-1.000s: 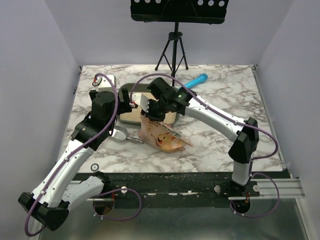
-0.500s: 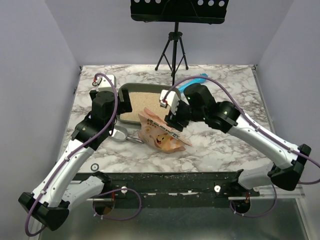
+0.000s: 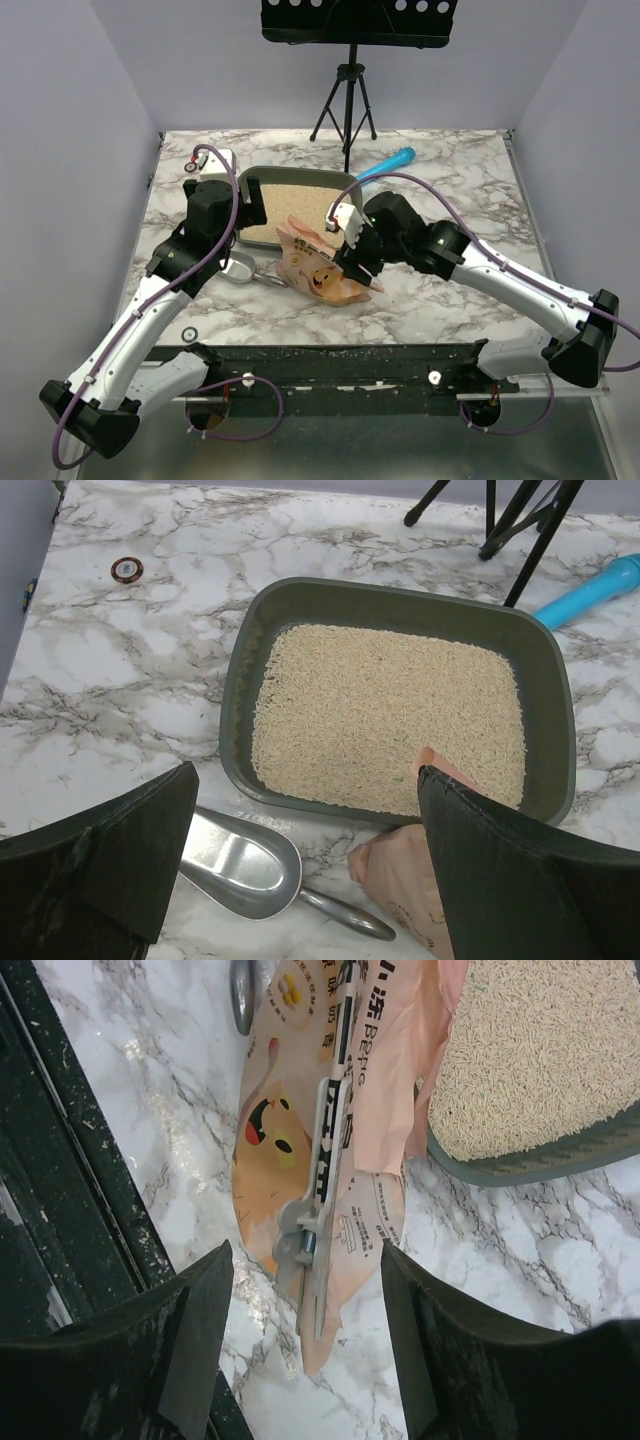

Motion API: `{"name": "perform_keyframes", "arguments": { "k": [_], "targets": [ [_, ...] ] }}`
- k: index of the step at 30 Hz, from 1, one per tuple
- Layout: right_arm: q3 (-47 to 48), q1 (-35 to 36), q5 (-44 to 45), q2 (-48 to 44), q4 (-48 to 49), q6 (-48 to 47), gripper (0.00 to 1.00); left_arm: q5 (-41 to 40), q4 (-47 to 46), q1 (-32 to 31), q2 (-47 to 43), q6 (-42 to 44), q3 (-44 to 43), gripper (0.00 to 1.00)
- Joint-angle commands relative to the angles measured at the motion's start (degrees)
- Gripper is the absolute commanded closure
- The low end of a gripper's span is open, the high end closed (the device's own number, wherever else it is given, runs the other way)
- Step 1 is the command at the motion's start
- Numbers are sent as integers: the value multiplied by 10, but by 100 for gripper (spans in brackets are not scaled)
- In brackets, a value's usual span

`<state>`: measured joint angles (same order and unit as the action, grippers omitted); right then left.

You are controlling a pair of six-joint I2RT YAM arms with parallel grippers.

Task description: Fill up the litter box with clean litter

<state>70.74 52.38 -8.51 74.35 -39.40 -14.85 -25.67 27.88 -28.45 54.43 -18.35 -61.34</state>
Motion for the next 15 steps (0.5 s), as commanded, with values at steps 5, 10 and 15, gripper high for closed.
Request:
{"name": "perform_keyframes", "arguments": {
  "k": [5, 10, 15],
  "targets": [
    [5, 1, 32, 58, 27, 25, 32, 9, -11, 4, 7, -4, 9, 1],
    [2, 0, 47, 73, 26, 25, 35, 10, -11, 4, 10, -4, 7, 1],
    [-3, 0, 56, 80, 13, 25, 42, 11, -11, 5, 13, -4, 7, 1]
  ]
}}
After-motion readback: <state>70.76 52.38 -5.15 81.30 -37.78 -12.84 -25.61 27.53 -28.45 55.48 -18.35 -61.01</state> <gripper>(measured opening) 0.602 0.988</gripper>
